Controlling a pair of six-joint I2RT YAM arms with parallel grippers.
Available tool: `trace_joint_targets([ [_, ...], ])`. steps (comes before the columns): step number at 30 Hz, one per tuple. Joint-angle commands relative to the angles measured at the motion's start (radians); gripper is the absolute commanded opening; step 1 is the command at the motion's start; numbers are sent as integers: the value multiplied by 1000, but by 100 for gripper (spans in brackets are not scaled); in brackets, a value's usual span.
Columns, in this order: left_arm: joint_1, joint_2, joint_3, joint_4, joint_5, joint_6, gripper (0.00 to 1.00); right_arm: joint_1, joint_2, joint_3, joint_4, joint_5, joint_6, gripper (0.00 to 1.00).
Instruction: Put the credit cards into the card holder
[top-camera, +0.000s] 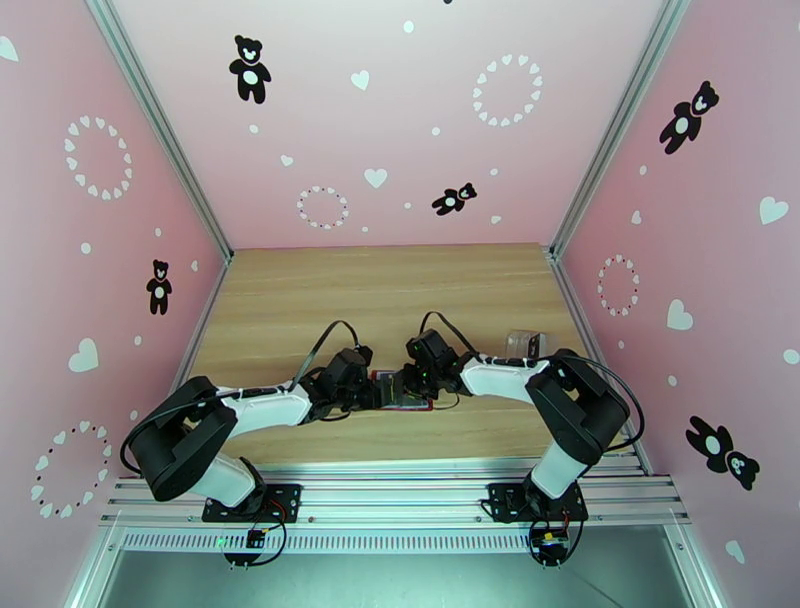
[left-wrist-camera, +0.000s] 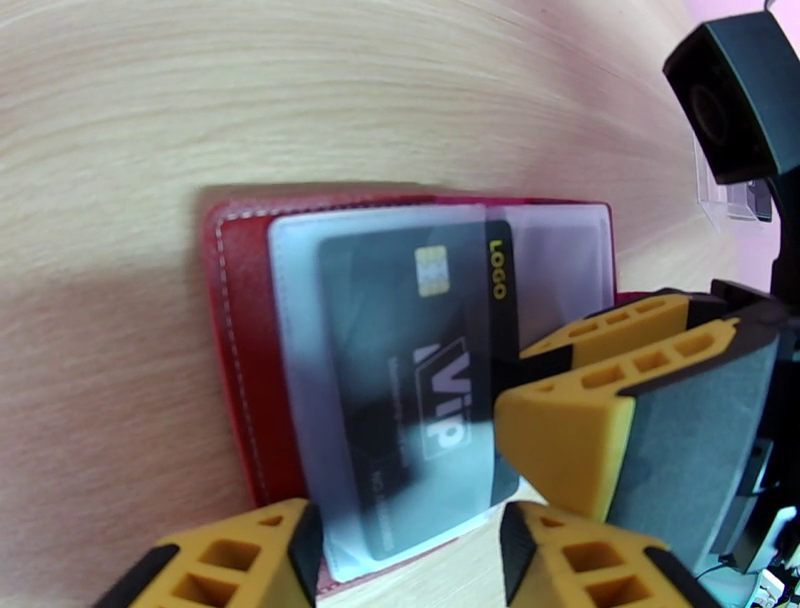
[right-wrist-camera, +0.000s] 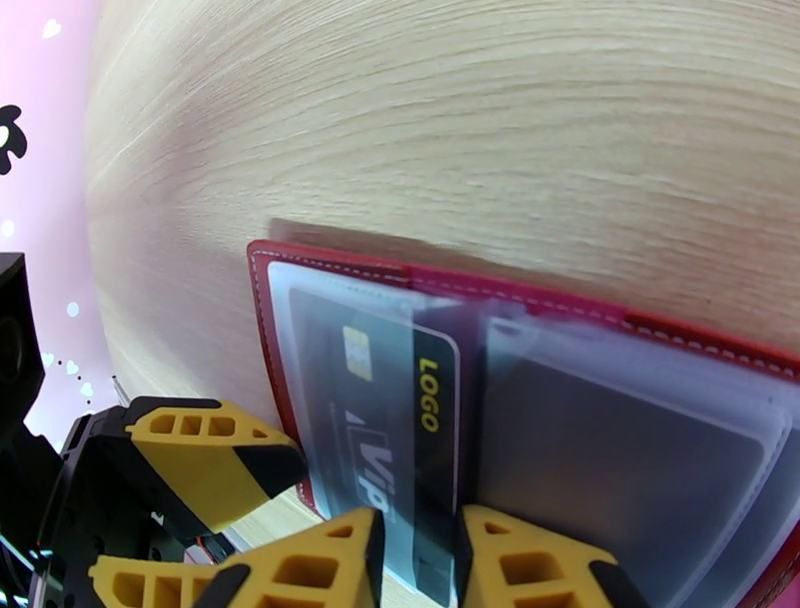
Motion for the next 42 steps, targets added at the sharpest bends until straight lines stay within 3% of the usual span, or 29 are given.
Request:
trace_joint_targets([
  [1,2,-25,-14,14,-3,-11,52,16,-29,-9,-98,49,-5,25],
  [16,2,-14,-19,16,-5,-12,47,25,-43,-5,-128,76,-15,21],
  [36,2,34,-51,74,-11,-34,44,55,6,-24,5,-17,45,15],
  [42,1,-1,-47,46,-21,-28,44,53,-33,0,-100,64,-4,16],
])
